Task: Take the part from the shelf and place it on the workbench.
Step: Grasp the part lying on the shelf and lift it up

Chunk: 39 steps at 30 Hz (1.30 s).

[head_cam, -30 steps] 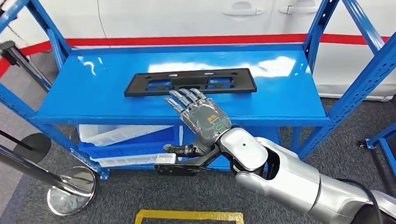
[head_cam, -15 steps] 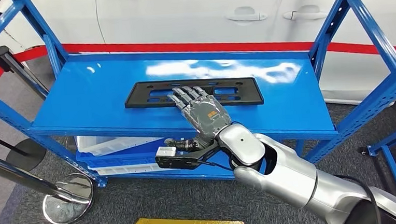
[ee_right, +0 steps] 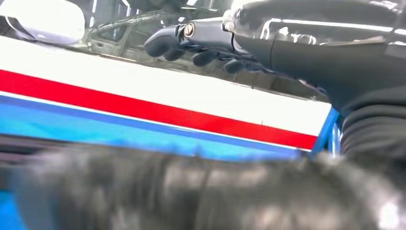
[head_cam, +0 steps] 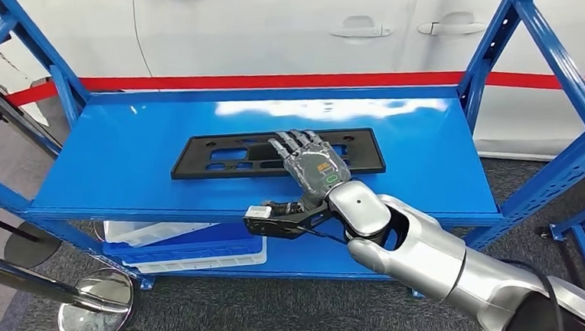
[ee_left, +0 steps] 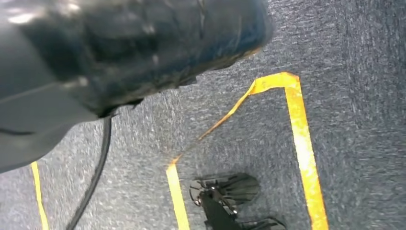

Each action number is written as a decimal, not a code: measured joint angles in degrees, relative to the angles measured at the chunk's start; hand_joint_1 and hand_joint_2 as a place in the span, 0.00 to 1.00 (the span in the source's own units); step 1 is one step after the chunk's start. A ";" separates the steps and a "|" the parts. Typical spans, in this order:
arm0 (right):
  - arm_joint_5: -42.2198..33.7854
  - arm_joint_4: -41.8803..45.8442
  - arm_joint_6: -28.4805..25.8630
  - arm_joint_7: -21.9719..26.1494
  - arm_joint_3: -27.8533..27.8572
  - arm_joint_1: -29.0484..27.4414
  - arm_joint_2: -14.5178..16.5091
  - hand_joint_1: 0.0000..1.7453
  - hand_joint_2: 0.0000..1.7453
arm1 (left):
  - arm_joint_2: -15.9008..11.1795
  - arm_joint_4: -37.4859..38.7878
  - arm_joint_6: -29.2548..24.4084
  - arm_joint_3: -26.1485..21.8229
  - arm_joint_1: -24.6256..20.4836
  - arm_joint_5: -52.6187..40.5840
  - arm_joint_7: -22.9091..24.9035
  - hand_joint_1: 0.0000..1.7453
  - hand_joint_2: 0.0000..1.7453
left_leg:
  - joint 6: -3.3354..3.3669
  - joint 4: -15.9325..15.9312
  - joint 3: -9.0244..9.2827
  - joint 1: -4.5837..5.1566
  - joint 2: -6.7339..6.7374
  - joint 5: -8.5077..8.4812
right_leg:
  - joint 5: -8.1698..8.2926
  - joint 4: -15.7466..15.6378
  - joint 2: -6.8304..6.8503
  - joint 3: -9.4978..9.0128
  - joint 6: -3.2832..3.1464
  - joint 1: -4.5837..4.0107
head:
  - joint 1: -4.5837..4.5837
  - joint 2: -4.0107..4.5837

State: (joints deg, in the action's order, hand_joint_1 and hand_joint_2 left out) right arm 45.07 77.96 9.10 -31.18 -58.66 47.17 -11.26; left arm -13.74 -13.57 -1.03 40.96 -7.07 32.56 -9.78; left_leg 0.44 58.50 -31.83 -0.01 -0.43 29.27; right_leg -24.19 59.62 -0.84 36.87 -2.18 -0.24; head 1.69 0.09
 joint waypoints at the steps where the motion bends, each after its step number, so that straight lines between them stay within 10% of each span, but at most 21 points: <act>1: -0.03 -0.52 0.01 0.03 0.01 0.04 0.09 0.00 0.25 | 0.01 0.00 0.00 0.00 -0.06 0.00 0.01 0.00 0.00 | -0.30 1.74 -0.76 -0.04 0.05 0.82 | -0.19 -0.14 0.06 -0.37 -0.31 0.12 | 0.07 0.00; 2: -0.09 -1.06 0.07 0.05 0.01 0.04 0.19 0.00 0.00 | 0.01 -0.01 0.01 0.00 -0.10 0.00 0.01 0.00 0.00 | -0.59 4.67 -2.28 -0.10 0.08 1.95 | -0.43 -0.23 0.13 -0.77 -0.58 0.18 | 0.10 0.00; 5: -0.25 -2.84 0.53 0.00 0.02 -0.09 0.33 0.00 0.00 | 0.09 -0.01 0.06 0.00 -0.01 0.01 0.07 0.00 0.00 | -1.09 15.38 -9.16 -0.20 0.09 4.59 | -1.22 -0.23 0.21 -1.64 -0.96 0.06 | 0.15 0.00; 7: -0.26 -3.95 0.81 -0.12 0.02 -0.21 0.33 0.00 0.00 | 0.17 0.00 0.08 0.00 0.20 0.00 0.13 0.00 0.00 | -0.96 14.91 -10.61 -0.20 0.09 1.95 | -1.79 -0.23 0.11 -2.40 -0.98 -0.06 | 0.15 0.00; 9: -0.26 -4.75 0.92 -0.19 0.02 -0.24 0.34 0.00 0.00 | 0.19 0.01 0.05 0.00 0.21 -0.01 0.13 0.00 0.00 | -0.43 7.28 -8.09 -0.12 0.08 -3.28 | -2.50 -0.27 0.01 -3.42 -0.87 -0.15 | 0.13 0.00; 13: -0.27 -5.96 0.95 -0.19 0.02 -0.17 0.41 0.00 1.00 | 0.17 -0.01 -0.01 0.01 -0.02 -0.02 0.11 0.00 0.00 | 0.60 -0.07 -4.84 0.61 -0.01 -5.31 | -3.28 -0.43 -0.08 -3.93 -0.01 -0.31 | 0.02 0.00; 17: -0.67 -6.76 0.91 -0.21 0.07 -0.23 0.39 0.00 1.00 | 0.21 0.00 -0.41 0.02 0.08 0.01 0.30 0.00 0.00 | 1.53 -1.67 -3.19 0.07 0.17 -5.30 | -5.67 2.95 0.12 -2.78 1.01 -0.25 | -0.08 0.00; 21: -1.34 -7.77 0.90 -0.32 0.08 -1.03 0.38 0.00 1.00 | 0.28 -0.01 -1.40 0.02 -0.08 0.08 1.02 0.00 0.00 | 2.04 -1.52 -2.77 0.04 0.17 -4.61 | -9.66 15.57 0.21 4.85 1.63 0.25 | -0.13 0.00; 26: -1.99 -8.65 1.31 0.04 0.08 -1.31 0.39 0.00 1.00 | 0.50 -0.01 -1.49 0.02 -0.01 0.01 1.17 0.00 0.00 | 1.22 0.12 -2.37 -0.25 0.05 -2.85 | -1.61 2.66 0.28 0.21 1.82 0.60 | -0.16 0.00; 39: -2.21 -11.38 2.08 1.46 0.06 -1.73 1.49 0.00 1.00 | 0.60 0.00 -1.37 0.02 -0.08 0.02 1.52 0.00 0.00 | 0.96 -0.54 -1.70 -0.16 0.02 -2.56 | -1.73 0.96 -0.03 -1.03 0.21 0.05 | -0.32 0.00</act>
State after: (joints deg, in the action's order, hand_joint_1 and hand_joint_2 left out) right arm 42.86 66.58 11.18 -29.72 -58.60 45.44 -9.77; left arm -13.15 -13.57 -2.40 40.98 -7.16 32.57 -8.25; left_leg 1.40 57.96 -33.54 -0.17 -0.41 26.70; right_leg -25.92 60.59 -0.86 35.84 -1.97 -0.19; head 1.37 0.09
